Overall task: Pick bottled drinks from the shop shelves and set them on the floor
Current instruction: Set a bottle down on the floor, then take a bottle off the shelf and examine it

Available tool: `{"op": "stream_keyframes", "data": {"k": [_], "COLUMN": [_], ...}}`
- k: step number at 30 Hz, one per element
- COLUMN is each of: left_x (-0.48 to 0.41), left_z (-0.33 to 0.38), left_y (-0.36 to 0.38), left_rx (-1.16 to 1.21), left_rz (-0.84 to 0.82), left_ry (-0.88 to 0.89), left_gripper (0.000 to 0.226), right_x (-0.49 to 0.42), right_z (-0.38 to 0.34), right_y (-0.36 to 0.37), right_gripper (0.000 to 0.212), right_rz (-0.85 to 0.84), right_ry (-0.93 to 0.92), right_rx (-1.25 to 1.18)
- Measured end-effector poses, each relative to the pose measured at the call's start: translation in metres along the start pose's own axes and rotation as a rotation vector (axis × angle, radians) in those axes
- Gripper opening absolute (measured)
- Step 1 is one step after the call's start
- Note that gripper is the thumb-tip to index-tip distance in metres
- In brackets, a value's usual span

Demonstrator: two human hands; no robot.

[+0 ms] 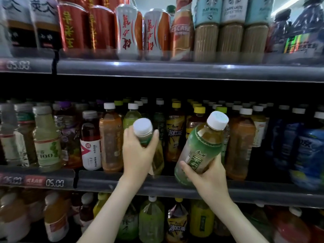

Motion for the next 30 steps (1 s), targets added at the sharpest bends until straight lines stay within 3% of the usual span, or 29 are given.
{"op": "stream_keyframes", "data": {"k": [2, 4, 7, 13, 18, 20, 23, 26, 30], "left_x": [0.001, -0.001, -0.012, -0.027, -0.011, -0.007, -0.006, -0.005, -0.003], "left_z": [-0.005, -0.003, 0.007, 0.002, -0.013, -0.017, -0.016, -0.013, -0.01], "left_y": [-0.022, -0.048, -0.086, -0.12, -0.125, -0.126, -0.127, -0.128, -0.133], "left_rx": [0.129, 0.166, 0.169, 0.168, 0.147, 0.124, 0.093, 0.082, 0.059], "left_rz": [0.045, 0.146, 0.222, 0.097, 0.063, 0.075, 0.085, 0.076, 0.098], "left_ry": [-0.021, 0.007, 0.078, 0.009, -0.059, -0.079, -0.077, -0.062, -0.098], "left_gripper": [0.038, 0.048, 0.039, 0.029, 0.029, 0.031, 0.032, 0.031, 0.039], "right_x": [-0.003, -0.009, -0.023, -0.058, -0.075, -0.074, -0.06, -0.049, -0.059], "right_z": [0.001, 0.002, 0.004, 0.025, 0.041, 0.04, 0.022, 0.008, 0.012], "right_y": [0.016, 0.034, 0.062, 0.123, 0.133, 0.131, 0.124, 0.128, 0.132], "right_gripper": [0.081, 0.073, 0.068, 0.066, 0.068, 0.08, 0.115, 0.123, 0.124], "right_rz": [-0.042, -0.093, -0.137, -0.214, -0.228, -0.233, -0.18, -0.176, -0.2], "right_ry": [0.016, 0.026, 0.039, 0.134, 0.238, 0.202, -0.021, -0.227, -0.201], "right_rx": [-0.024, -0.033, -0.014, 0.109, 0.159, 0.214, 0.413, 0.605, 0.641]}}
Point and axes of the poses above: each hand's wrist, its own x-axis away from the middle knuckle, its own y-axis out of the palm, z = x × y, the point moved 7 cm from there along -x, towards the middle knuckle, and after that the axes turned 1 degree about x, right-handed, at the moved point
